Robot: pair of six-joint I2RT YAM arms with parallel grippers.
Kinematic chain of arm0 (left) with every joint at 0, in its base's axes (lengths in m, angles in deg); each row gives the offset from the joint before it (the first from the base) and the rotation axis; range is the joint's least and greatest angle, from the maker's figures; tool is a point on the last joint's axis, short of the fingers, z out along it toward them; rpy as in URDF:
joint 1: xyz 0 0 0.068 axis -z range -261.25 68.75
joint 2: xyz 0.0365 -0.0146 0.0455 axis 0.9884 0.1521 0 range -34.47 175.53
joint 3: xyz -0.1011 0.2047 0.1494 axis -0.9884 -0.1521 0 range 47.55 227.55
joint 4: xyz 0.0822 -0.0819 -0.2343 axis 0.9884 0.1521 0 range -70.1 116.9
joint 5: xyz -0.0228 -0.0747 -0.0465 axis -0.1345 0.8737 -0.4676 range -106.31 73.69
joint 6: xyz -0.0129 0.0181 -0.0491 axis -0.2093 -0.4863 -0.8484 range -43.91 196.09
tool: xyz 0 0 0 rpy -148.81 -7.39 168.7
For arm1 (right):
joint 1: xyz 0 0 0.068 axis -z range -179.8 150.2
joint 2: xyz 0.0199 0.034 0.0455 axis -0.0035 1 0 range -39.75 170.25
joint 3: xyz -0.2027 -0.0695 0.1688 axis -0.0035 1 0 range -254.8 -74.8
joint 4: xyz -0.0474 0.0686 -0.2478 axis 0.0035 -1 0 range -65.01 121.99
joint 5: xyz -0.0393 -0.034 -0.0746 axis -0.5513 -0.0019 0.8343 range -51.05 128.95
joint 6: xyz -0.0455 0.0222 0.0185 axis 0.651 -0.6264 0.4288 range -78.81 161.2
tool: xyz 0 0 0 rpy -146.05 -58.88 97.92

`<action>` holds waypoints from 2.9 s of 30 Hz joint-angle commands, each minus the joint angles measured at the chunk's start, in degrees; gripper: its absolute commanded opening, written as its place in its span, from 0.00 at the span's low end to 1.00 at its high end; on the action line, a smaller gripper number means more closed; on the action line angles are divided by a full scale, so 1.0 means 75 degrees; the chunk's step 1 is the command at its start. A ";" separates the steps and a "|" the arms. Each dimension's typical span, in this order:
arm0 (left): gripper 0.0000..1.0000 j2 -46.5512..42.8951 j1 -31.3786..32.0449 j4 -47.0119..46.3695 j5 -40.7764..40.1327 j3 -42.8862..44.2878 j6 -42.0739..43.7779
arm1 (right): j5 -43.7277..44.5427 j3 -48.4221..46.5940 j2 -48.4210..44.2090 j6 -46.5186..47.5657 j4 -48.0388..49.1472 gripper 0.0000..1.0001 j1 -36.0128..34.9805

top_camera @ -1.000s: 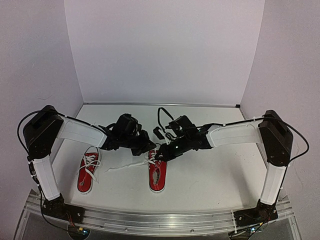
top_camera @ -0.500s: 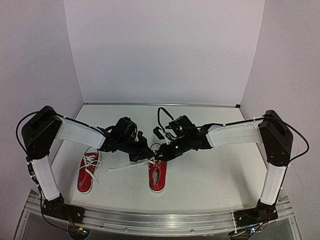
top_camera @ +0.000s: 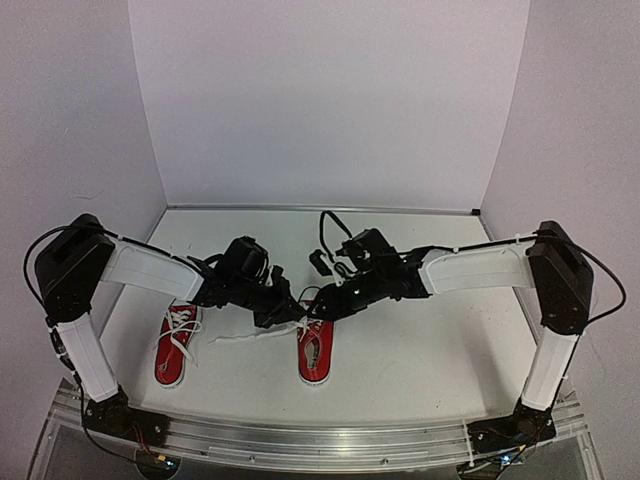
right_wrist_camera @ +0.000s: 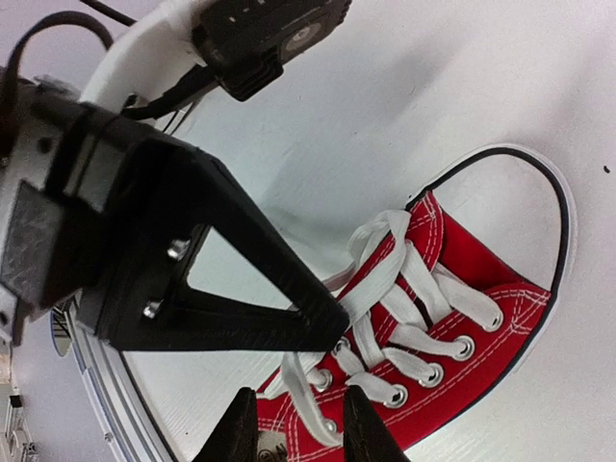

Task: Tie the shoes

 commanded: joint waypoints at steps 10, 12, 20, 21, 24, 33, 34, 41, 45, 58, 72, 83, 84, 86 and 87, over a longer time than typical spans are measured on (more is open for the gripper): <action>0.00 -0.0204 0.0023 -0.0178 0.0224 0.0052 0.0093 | 0.0797 0.0533 -0.0834 -0.0825 0.0200 0.30 -0.0815; 0.00 -0.0205 0.0019 -0.0194 0.0234 0.0045 0.0092 | 0.1075 0.0438 -0.0609 -0.0922 0.0224 0.29 -0.0995; 0.00 -0.0240 0.0019 -0.0250 0.0221 0.0044 0.0034 | 0.1763 0.0324 -0.0098 -0.1381 0.0365 0.29 -0.1133; 0.00 -0.0246 0.0018 -0.0254 0.0221 0.0047 0.0034 | 0.1768 0.0301 -0.0036 -0.1392 0.0370 0.29 -0.1139; 0.00 -0.0247 0.0016 -0.0256 0.0215 0.0050 0.0025 | 0.1791 0.0206 0.0184 -0.1381 0.0367 0.29 -0.1139; 0.00 -0.0264 0.0016 -0.0433 0.0251 -0.0068 -0.0033 | 0.1904 -0.0157 0.0601 -0.1417 0.0390 0.30 -0.1130; 0.00 -0.0278 0.0016 -0.0441 0.0256 -0.0095 -0.0028 | 0.1919 -0.0196 0.0634 -0.1425 0.0391 0.30 -0.1131; 0.00 -0.0348 0.0018 -0.0512 0.0265 -0.0180 -0.0046 | 0.2060 -0.0352 0.0765 -0.1512 0.0390 0.28 -0.1140; 0.00 -0.0416 0.0013 -0.0493 0.0250 -0.0230 -0.0035 | 0.2267 -0.0249 0.0649 -0.1601 0.0377 0.18 -0.1141; 0.22 -0.0937 -0.0129 0.0772 -0.0239 -0.0092 0.0982 | 0.2473 0.0385 -0.0442 -0.1731 0.0361 0.00 -0.1142; 0.80 -0.3106 -0.0613 0.4911 -0.3700 -0.0079 0.4892 | 0.2771 0.1333 -0.1711 -0.1796 -0.0023 0.00 -0.1140; 0.67 -0.2065 -0.0451 0.4889 -0.3168 0.0081 0.7126 | 0.2854 0.1538 -0.1893 -0.1896 -0.0115 0.00 -0.1125; 0.65 -0.1863 -0.0376 0.4918 -0.3276 0.0167 0.7186 | 0.2859 0.1542 -0.1893 -0.1900 -0.0116 0.00 -0.1120; 0.62 -0.1545 -0.0156 0.5008 -0.3480 0.0308 0.7356 | 0.2869 0.1558 -0.1909 -0.1910 -0.0116 0.00 -0.1118; 0.61 -0.1392 -0.0062 0.5065 -0.3669 0.0390 0.7414 | 0.2878 0.1571 -0.1909 -0.1917 -0.0116 0.00 -0.1118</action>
